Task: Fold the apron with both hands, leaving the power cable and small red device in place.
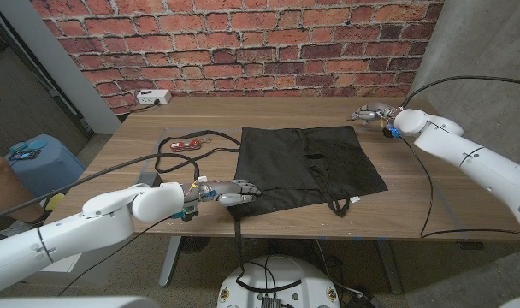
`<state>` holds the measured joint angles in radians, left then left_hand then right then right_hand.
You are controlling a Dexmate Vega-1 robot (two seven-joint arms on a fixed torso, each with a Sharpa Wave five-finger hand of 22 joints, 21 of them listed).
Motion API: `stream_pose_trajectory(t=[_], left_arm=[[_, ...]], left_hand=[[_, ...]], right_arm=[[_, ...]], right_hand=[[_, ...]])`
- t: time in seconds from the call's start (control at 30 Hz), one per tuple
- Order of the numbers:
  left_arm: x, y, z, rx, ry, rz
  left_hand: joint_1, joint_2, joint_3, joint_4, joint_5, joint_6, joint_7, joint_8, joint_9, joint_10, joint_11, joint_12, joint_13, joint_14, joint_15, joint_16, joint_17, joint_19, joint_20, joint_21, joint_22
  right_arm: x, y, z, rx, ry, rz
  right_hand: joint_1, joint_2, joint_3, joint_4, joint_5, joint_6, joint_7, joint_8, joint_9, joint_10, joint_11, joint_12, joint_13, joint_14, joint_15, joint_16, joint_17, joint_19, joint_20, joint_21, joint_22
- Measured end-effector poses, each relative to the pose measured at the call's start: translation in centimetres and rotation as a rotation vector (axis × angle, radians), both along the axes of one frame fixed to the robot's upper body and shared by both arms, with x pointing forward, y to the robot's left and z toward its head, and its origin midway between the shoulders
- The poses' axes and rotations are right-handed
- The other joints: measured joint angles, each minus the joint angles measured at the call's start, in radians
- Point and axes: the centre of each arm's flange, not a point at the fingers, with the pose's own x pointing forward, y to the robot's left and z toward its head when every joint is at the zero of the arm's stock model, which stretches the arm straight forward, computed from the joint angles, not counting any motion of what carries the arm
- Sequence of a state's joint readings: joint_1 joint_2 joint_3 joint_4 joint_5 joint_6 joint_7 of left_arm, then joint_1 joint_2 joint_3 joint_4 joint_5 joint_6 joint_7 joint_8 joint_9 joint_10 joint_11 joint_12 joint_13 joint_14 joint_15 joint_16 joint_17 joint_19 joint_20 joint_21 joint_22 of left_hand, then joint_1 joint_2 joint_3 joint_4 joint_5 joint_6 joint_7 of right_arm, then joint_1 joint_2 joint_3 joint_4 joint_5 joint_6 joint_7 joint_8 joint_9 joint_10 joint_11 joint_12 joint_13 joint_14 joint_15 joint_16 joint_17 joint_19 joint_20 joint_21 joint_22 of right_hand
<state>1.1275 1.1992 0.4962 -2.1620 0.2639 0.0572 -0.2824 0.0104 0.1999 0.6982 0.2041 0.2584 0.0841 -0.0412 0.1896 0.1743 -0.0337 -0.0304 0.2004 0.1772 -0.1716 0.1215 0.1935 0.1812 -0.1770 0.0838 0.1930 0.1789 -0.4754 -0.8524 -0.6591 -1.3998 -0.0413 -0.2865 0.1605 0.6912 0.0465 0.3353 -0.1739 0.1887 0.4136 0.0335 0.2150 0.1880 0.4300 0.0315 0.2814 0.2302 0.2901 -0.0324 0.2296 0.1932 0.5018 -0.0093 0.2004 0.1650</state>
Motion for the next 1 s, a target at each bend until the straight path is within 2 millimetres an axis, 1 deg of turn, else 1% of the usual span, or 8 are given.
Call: stream_pose_trajectory(t=[0.1, 0.27, 0.37, 0.47, 0.63, 0.83, 0.9, 1.0], left_arm=[[0.0, 0.0, 0.0, 0.001, 0.001, -0.001], [0.1, 0.0, 0.1, 0.003, 0.004, -0.001], [0.1, -0.1, 0.1, 0.003, 0.005, -0.001], [0.1, -0.1, 0.1, 0.004, 0.008, -0.002], [0.2, -0.1, 0.1, 0.005, 0.009, -0.003], [0.2, -0.3, 0.1, 0.005, 0.012, -0.005], [0.2, -0.3, 0.1, 0.005, 0.013, -0.005], [0.2, -0.4, 0.1, 0.005, 0.012, -0.006]], left_hand=[[0.000, 0.000, 0.000, 0.000, 0.000, 0.000, 0.000, 0.000, 0.000, 0.000, 0.000, 0.000, 0.000, 0.000, 0.000, 0.000, 0.000, 0.000, 0.000, 0.000, 0.000], [0.000, 0.000, 0.004, -0.004, 0.000, 0.003, -0.003, 0.000, 0.000, 0.002, -0.001, 0.000, 0.000, 0.000, 0.000, 0.000, 0.000, 0.004, -0.004, 0.000, 0.000], [0.000, 0.000, 0.004, -0.004, 0.000, 0.003, -0.003, 0.000, 0.000, 0.009, -0.002, 0.000, 0.000, 0.000, 0.000, 0.000, 0.000, 0.006, -0.005, 0.000, 0.000], [0.000, 0.000, 0.004, -0.004, 0.000, 0.003, -0.003, 0.000, 0.000, 0.009, -0.002, 0.000, 0.000, 0.000, 0.000, 0.000, 0.000, 0.006, -0.005, 0.000, -0.001], [0.000, 0.000, 0.004, -0.004, 0.000, 0.007, -0.007, 0.000, 0.000, 0.016, -0.002, 0.000, 0.000, 0.000, 0.000, 0.000, 0.000, 0.006, -0.005, 0.000, -0.002], [0.000, 0.000, 0.012, -0.004, 0.000, 0.007, -0.007, 0.000, 0.000, 0.016, -0.002, 0.000, 0.000, 0.000, 0.000, 0.000, 0.000, 0.006, -0.005, 0.000, -0.002], [0.000, 0.000, 0.012, -0.004, 0.000, 0.007, -0.007, 0.000, 0.000, 0.020, -0.005, 0.000, 0.000, 0.000, 0.000, 0.000, 0.000, 0.006, -0.005, 0.000, -0.002], [0.000, 0.000, 0.012, -0.004, 0.000, 0.007, -0.007, 0.000, 0.000, 0.019, -0.005, 0.000, 0.000, 0.000, 0.000, 0.000, 0.000, 0.006, -0.005, 0.000, -0.002]], right_arm=[[0.2, 0.1, 0.2, -0.016, 0.007, -0.007], [0.6, 0.2, 0.3, -0.045, 0.021, -0.018], [0.8, 0.3, 0.4, -0.059, 0.029, -0.023], [1.0, 0.4, 0.4, -0.075, 0.037, -0.029], [1.6, 0.6, 0.4, -0.099, 0.053, -0.040], [1.9, 0.6, 0.3, -0.115, 0.065, -0.048], [2.0, 0.6, 0.3, -0.117, 0.068, -0.050], [2.2, 0.6, 0.2, -0.121, 0.074, -0.053]], right_hand=[[0.009, 0.001, 0.000, 0.000, 0.001, 0.013, -0.002, 0.007, 0.002, 0.009, 0.002, 0.000, 0.003, 0.009, -0.003, 0.000, 0.000, 0.001, -0.002, 0.000, 0.000], [0.016, -0.005, 0.000, 0.000, 0.004, 0.032, -0.008, 0.008, 0.005, 0.019, -0.007, 0.011, 0.007, 0.021, -0.007, 0.000, 0.000, 0.001, -0.002, 0.000, 0.000], [0.026, -0.005, 0.000, 0.000, 0.004, 0.039, -0.014, 0.008, 0.006, 0.030, -0.004, 0.019, 0.010, 0.029, -0.009, 0.004, 0.000, 0.007, 0.004, 0.000, 0.000], [0.036, -0.007, 0.000, 0.000, 0.004, 0.052, -0.014, 0.008, 0.005, 0.041, -0.009, 0.024, 0.014, 0.043, -0.008, 0.007, 0.000, 0.010, 0.001, 0.000, 0.000], [0.039, -0.011, 0.000, 0.000, 0.004, 0.064, -0.014, 0.015, 0.005, 0.055, -0.009, 0.033, 0.017, 0.060, -0.010, 0.011, 0.005, 0.014, 0.004, 0.000, 0.000], [0.050, -0.011, -0.004, 0.005, 0.004, 0.076, -0.015, 0.015, 0.005, 0.068, -0.011, 0.041, 0.020, 0.075, -0.009, 0.014, 0.005, 0.021, 0.004, 0.000, 0.000], [0.054, -0.015, -0.004, 0.005, 0.004, 0.084, -0.015, 0.015, 0.005, 0.068, -0.011, 0.042, 0.023, 0.075, -0.008, 0.015, 0.005, 0.026, -0.001, 0.000, 0.000], [0.054, -0.014, -0.004, 0.005, 0.004, 0.087, -0.015, 0.015, 0.005, 0.071, -0.014, 0.042, 0.024, 0.079, -0.012, 0.015, 0.005, 0.032, 0.004, 0.000, 0.000]])
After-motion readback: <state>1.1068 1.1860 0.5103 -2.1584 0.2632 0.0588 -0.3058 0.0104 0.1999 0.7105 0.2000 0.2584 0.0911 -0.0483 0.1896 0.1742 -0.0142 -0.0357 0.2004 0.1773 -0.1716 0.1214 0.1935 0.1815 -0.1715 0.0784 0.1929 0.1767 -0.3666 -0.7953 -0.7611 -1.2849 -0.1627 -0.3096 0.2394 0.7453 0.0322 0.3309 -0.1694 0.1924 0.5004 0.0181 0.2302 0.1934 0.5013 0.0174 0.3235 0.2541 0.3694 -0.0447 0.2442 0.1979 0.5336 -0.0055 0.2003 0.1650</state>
